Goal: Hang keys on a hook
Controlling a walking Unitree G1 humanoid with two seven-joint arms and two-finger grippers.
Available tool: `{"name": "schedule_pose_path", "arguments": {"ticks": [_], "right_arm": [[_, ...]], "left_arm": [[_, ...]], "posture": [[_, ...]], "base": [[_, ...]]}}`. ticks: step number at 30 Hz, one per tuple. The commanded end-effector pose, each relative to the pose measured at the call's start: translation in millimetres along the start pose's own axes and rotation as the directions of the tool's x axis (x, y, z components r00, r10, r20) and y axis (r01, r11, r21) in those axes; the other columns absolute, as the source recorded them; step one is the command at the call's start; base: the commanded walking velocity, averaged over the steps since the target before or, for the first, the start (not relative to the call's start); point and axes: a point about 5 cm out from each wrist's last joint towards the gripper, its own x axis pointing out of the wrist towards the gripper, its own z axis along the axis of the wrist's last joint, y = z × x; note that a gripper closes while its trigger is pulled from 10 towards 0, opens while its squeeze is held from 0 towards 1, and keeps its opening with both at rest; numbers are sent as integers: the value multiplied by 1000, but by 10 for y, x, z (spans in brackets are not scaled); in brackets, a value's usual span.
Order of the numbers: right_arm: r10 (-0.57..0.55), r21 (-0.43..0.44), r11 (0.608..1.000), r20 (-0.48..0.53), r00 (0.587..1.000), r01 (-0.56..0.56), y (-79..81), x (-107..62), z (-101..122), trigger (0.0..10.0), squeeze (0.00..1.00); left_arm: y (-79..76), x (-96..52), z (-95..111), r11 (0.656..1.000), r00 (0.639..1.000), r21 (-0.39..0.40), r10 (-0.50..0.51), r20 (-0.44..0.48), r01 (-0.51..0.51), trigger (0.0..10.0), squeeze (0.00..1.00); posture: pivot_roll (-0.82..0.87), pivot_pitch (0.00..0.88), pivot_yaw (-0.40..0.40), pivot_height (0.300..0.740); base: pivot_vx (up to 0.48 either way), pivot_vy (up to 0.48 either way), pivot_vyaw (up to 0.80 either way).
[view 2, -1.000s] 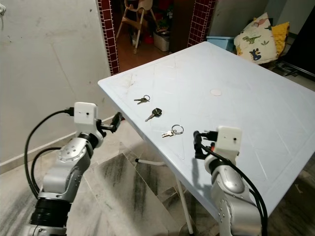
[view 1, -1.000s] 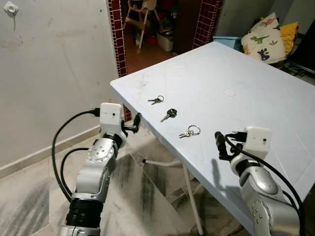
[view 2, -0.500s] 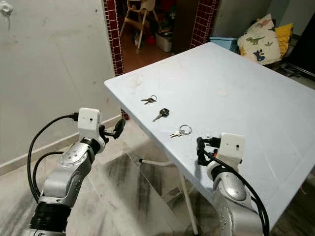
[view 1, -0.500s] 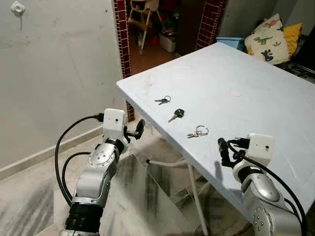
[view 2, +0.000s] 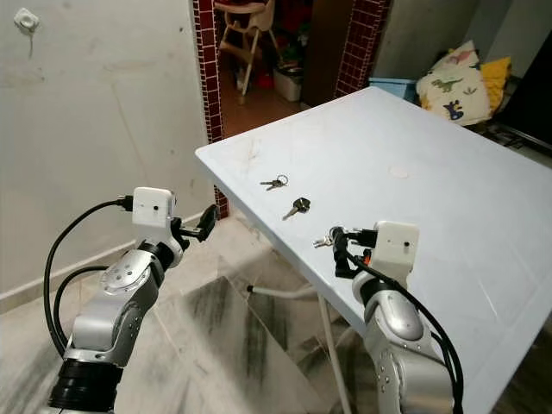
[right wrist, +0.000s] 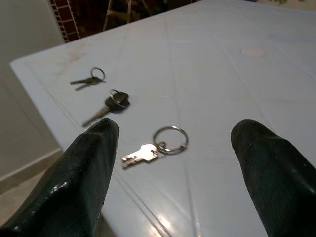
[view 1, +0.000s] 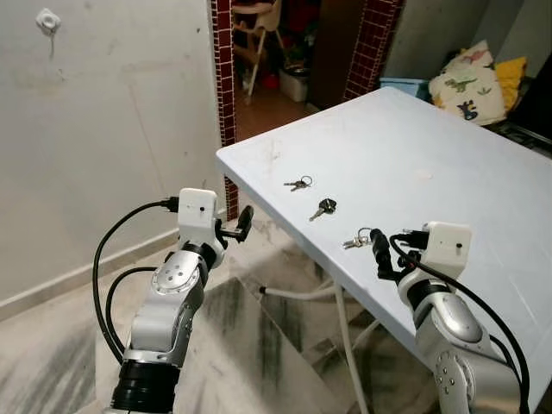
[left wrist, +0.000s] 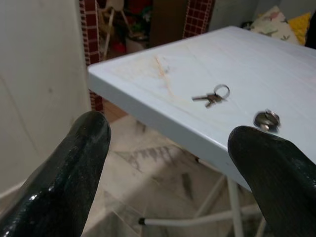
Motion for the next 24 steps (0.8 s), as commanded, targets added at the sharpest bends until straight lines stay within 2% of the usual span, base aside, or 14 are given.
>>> {"name": "schedule_pose_path", "arguments": {"ticks": [1, 5, 10, 19, 24], "right_arm": [[-24, -6, 1000, -1, 1000, 24, -54, -2, -4, 10000, 0], [-35, -5, 999, 1, 999, 35, -67, -15, -11, 10000, 0], [-42, -3, 999, 1, 999, 42, -61, -21, -15, 10000, 0], [-15, 8, 1000, -6, 1000, 15, 16, 6, -18, 10000, 0], [-22, 7, 1000, -3, 1000, 22, -5, 3, -5, 10000, 0]], "left_arm": [[-24, 28, 40, 1000, 1000, 8, -6, 5, 6, 10000, 0], [-7, 43, 37, 1000, 1000, -4, 16, -4, -16, 10000, 0], [-15, 37, 19, 1000, 1000, 17, 15, -15, -14, 10000, 0], [-41, 64, 42, 1000, 1000, 3, -8, 3, 8, 10000, 0], [-64, 78, 53, 1000, 1000, -14, -24, 7, 24, 10000, 0]], "posture": [[25, 0, -28, 740], [23, 0, -26, 740], [23, 0, -23, 740], [23, 0, -27, 740], [16, 0, -25, 740]], "base": [[0, 0, 0], [0, 0, 0], [0, 0, 0], [0, 0, 0], [302, 0, 0]]}}
